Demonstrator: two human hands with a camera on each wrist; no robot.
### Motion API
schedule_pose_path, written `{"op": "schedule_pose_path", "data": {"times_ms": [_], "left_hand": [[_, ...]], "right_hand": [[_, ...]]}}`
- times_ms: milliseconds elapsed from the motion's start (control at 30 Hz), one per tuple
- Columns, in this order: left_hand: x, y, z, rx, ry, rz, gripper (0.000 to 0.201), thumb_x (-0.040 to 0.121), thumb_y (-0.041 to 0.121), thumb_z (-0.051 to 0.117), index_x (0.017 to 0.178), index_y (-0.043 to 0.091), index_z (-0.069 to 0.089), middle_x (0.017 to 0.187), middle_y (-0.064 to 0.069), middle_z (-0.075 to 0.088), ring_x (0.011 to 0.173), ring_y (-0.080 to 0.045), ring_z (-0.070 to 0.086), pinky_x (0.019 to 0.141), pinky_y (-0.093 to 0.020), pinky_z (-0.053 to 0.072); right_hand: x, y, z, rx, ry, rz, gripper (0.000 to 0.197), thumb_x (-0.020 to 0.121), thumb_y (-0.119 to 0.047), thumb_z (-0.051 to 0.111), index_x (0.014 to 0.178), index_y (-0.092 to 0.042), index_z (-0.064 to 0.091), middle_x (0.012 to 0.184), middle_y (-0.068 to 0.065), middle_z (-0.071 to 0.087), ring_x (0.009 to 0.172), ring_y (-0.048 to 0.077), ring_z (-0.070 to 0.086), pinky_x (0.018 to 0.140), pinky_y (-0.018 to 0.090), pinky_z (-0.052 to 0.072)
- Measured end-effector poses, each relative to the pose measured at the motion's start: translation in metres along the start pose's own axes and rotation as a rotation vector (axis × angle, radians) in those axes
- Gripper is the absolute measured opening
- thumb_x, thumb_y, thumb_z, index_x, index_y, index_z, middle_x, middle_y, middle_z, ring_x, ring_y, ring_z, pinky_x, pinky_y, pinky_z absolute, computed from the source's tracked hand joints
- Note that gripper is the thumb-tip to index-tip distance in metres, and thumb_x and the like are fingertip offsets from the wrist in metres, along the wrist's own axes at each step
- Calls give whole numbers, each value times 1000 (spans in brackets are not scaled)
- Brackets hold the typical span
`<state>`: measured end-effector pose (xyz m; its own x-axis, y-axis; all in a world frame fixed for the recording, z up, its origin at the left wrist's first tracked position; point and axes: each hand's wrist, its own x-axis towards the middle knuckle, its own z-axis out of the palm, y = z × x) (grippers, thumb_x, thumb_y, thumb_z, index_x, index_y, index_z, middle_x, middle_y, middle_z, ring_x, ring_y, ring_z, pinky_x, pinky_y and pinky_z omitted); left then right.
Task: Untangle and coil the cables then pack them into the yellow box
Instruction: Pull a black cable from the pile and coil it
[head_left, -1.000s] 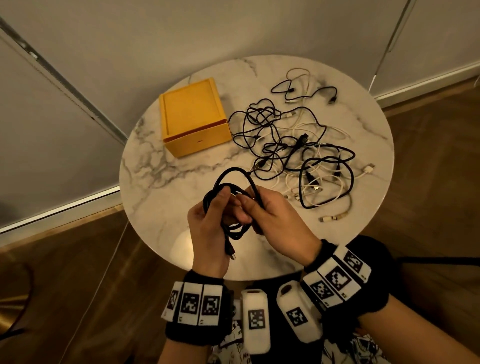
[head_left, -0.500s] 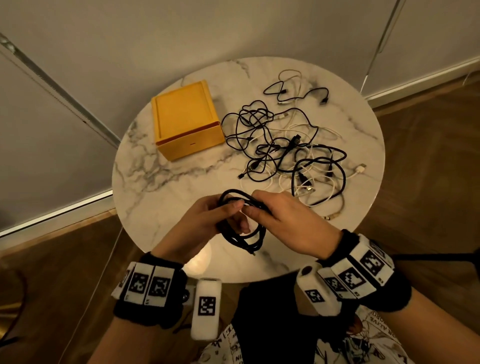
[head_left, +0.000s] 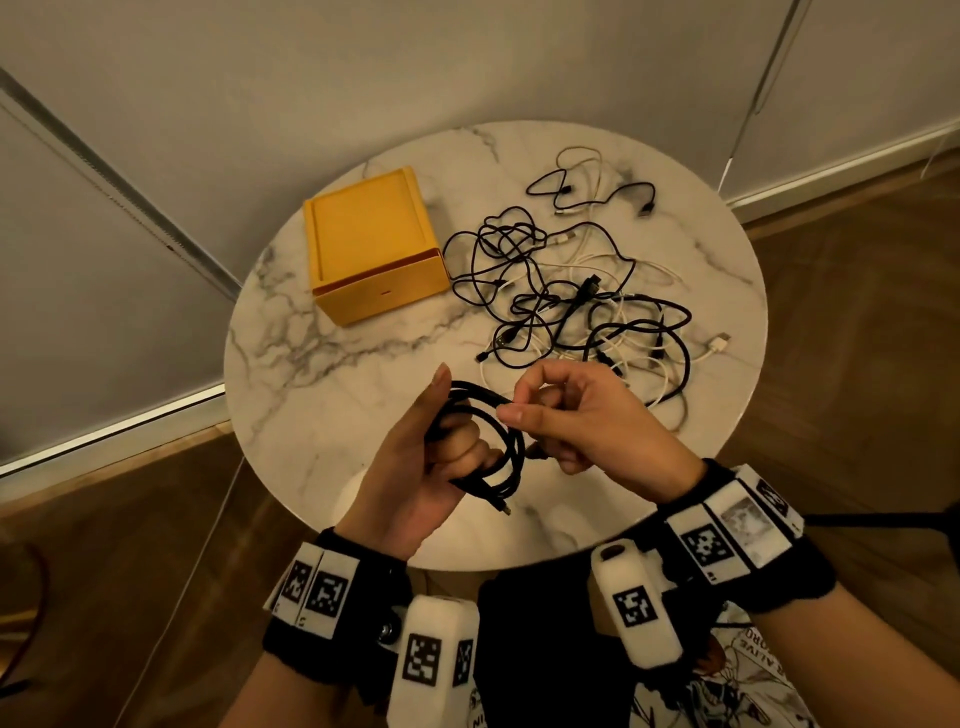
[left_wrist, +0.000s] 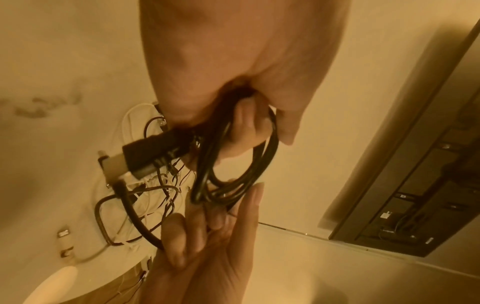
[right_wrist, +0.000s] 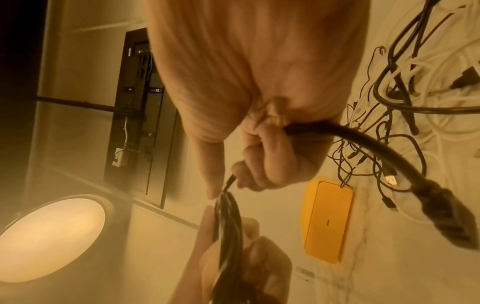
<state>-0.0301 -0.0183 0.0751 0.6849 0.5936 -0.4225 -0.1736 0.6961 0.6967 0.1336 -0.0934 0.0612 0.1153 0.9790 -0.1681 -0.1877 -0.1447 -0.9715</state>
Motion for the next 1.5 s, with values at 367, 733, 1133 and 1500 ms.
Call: {"op": "schedule_pose_path", "data": {"times_ms": [367, 733, 1133, 1500], "left_hand": [[-6, 18, -11, -57, 214, 183, 44, 87, 32, 51, 49, 24, 30, 49, 6, 7, 32, -5, 17, 42, -18, 42], [-5, 7, -5, 34, 151, 126, 42, 88, 37, 50, 55, 23, 29, 50, 5, 7, 33, -6, 17, 57, -23, 46], [-4, 5, 12, 305, 191, 288, 34, 85, 41, 50, 58, 20, 48, 46, 5, 33, 44, -9, 32, 55, -25, 29], [5, -3, 19, 558, 243, 321, 35, 83, 45, 49, 58, 21, 53, 48, 7, 38, 48, -9, 35, 51, -20, 32]], "right_hand": [[-7, 20, -16, -770, 184, -296, 15, 91, -33, 64, 91, -24, 76, 87, -9, 69, 83, 10, 60, 74, 28, 45], [2, 14, -20, -296, 291, -170, 18, 96, -6, 54, 91, -11, 70, 76, 1, 74, 69, 11, 70, 62, 20, 50], [6, 15, -13, 366, 117, -191, 17, 88, -13, 48, 92, -3, 61, 79, 11, 59, 64, 15, 58, 58, 22, 47], [0, 32, 15, 457, -63, -108, 23, 82, -11, 61, 102, -20, 69, 75, 5, 62, 65, 19, 53, 58, 27, 41]]}}
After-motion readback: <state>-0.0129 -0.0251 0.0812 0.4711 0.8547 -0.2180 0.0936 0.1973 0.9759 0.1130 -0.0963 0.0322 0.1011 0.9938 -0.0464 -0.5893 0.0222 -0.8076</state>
